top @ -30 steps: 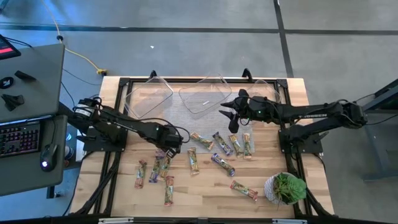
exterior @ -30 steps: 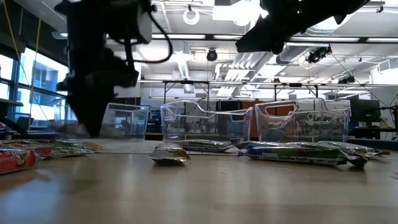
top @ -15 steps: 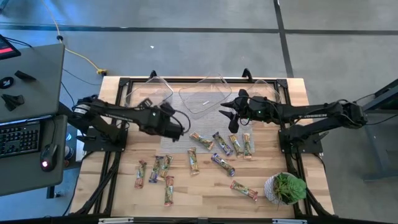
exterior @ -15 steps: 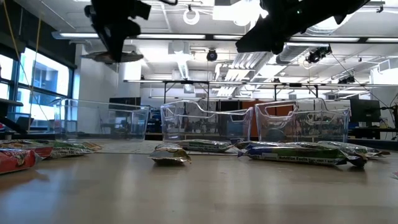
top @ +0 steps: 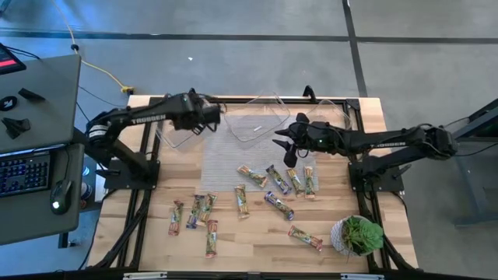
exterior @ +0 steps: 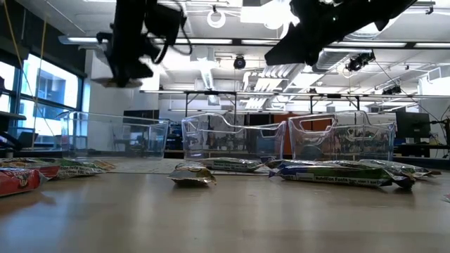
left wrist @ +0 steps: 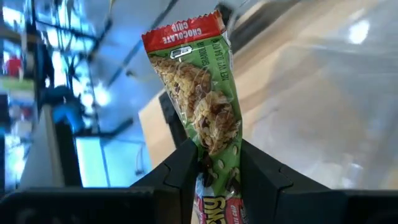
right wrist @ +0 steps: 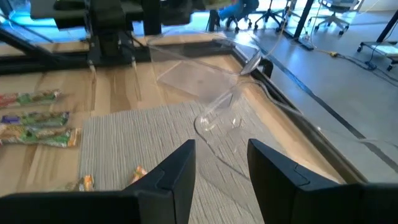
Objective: Pick and place Granola Bars by type
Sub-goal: Put the red granola bar into the left transparent bin
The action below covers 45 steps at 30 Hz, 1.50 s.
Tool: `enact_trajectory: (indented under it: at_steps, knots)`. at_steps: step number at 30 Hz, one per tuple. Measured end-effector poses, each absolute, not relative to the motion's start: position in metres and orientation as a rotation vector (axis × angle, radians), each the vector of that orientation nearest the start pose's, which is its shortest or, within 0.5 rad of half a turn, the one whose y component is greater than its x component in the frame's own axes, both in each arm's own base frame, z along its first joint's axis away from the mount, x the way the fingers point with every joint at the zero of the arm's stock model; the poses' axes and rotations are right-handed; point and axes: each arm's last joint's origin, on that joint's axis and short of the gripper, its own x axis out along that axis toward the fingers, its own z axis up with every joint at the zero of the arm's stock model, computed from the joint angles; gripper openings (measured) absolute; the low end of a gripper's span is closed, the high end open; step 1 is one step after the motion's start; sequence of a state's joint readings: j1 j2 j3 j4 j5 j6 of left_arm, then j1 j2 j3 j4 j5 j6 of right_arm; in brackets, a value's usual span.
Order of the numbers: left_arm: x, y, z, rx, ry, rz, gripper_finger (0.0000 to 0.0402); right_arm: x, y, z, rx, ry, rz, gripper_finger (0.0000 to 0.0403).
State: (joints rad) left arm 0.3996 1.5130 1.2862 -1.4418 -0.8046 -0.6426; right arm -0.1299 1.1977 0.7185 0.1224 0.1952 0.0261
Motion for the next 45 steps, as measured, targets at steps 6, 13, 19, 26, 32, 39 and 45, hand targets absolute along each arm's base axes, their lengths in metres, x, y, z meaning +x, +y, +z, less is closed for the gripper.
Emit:
enact_trajectory:
  at_steps: [6,13,19,26,32,39,45]
  knots:
    - [0.203,0.157,0.239,-0.232,1.403,1.306,0.0096,0.261,-0.04,0.249,0.013,0.38,-0.327,0.0129]
    - [0.19,0.174,0.195,-0.3,1.41,1.05,0.0096,0.263,-0.04,0.246,0.013,0.386,-0.326,0.0129]
    - [0.186,0.174,0.182,-0.223,1.449,0.937,0.0096,0.264,-0.04,0.247,0.013,0.379,-0.326,0.0129]
    - [0.189,0.176,0.182,-0.172,1.448,0.863,0.0096,0.264,-0.04,0.247,0.039,0.374,-0.331,0.0129]
    - [0.193,0.177,0.181,-0.204,1.395,0.829,0.0096,0.264,-0.04,0.247,0.039,0.374,-0.331,0.0129]
    - [0.194,0.178,0.182,-0.214,1.372,0.844,0.0096,0.264,-0.04,0.247,0.039,0.375,-0.331,0.0129]
    - [0.194,0.178,0.182,-0.212,1.374,0.841,0.0115,0.264,-0.04,0.247,0.038,0.375,-0.331,0.0129]
